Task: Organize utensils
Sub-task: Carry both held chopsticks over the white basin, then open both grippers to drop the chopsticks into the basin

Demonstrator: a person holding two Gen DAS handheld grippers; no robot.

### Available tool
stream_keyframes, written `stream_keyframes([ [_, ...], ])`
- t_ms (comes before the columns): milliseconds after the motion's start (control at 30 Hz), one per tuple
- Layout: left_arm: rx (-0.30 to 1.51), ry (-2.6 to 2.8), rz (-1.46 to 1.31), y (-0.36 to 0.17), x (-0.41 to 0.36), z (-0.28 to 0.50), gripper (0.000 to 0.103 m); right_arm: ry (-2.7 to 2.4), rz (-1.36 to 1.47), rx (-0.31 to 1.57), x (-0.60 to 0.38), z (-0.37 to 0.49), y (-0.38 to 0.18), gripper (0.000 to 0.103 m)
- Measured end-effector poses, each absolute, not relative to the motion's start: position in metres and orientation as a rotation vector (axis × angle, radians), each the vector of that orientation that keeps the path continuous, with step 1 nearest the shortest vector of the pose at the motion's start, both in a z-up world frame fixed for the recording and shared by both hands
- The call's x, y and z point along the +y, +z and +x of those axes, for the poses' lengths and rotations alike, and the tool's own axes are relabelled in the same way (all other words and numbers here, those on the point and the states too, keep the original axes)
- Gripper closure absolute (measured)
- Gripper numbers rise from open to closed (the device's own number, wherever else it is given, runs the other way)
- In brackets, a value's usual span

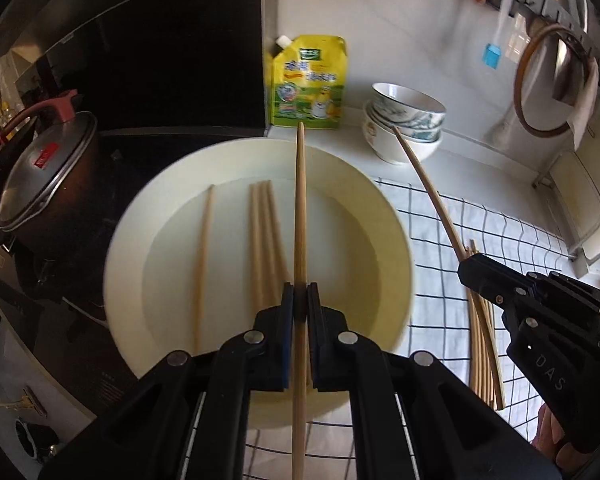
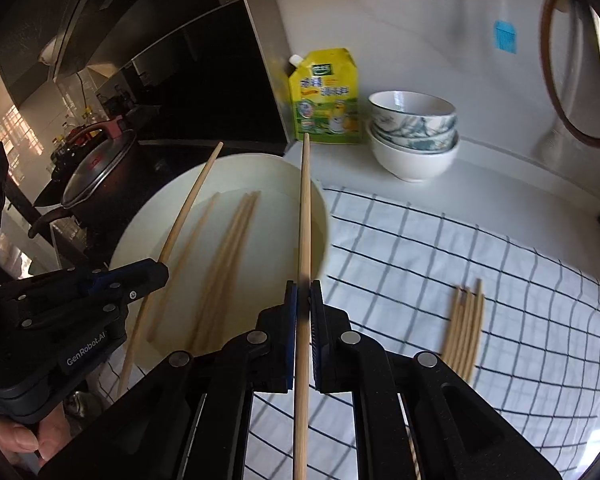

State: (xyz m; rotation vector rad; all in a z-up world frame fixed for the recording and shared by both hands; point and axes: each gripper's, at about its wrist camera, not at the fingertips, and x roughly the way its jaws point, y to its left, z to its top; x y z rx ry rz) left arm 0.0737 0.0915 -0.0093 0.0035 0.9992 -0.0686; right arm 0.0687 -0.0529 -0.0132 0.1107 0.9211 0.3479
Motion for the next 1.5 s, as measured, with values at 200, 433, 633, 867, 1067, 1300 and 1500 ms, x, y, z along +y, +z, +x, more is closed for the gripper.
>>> stream_keyframes([
  [200,1.017,-0.022,-0.013,-0.020,0.140,0.104,0.096,0.408,0.101,0.925,0.007,0.109,-0.015,0.097],
  [433,1.081,-0.032,-0.025,-0.052,0.160,0.131,0.096,0.390,0.110,1.017,0.043,0.134,-0.046,0.097],
  [633,1.131,-0.049,-0.026,-0.075,0.161,0.146,0.095,0.345,0.109,1.088,0.046,0.146,-0.074,0.097],
  [867,1.178,-0.061,-0.042,-0.090,0.158,0.149,0.095,0.319,0.123,1.116,0.042,0.148,-0.087,0.097],
  [1067,1.199,-0.037,-0.044,-0.093,0.159,0.146,0.091,0.301,0.122,1.114,0.040,0.148,-0.087,0.081],
  [1300,1.190,-0.013,-0.045,-0.086,0.166,0.136,0.070,0.288,0.131,1.080,0.033,0.136,-0.078,0.078],
  [1500,1.142,-0.005,-0.053,-0.074,0.168,0.122,0.044,0.289,0.124,1.061,0.030,0.124,-0.069,0.078],
])
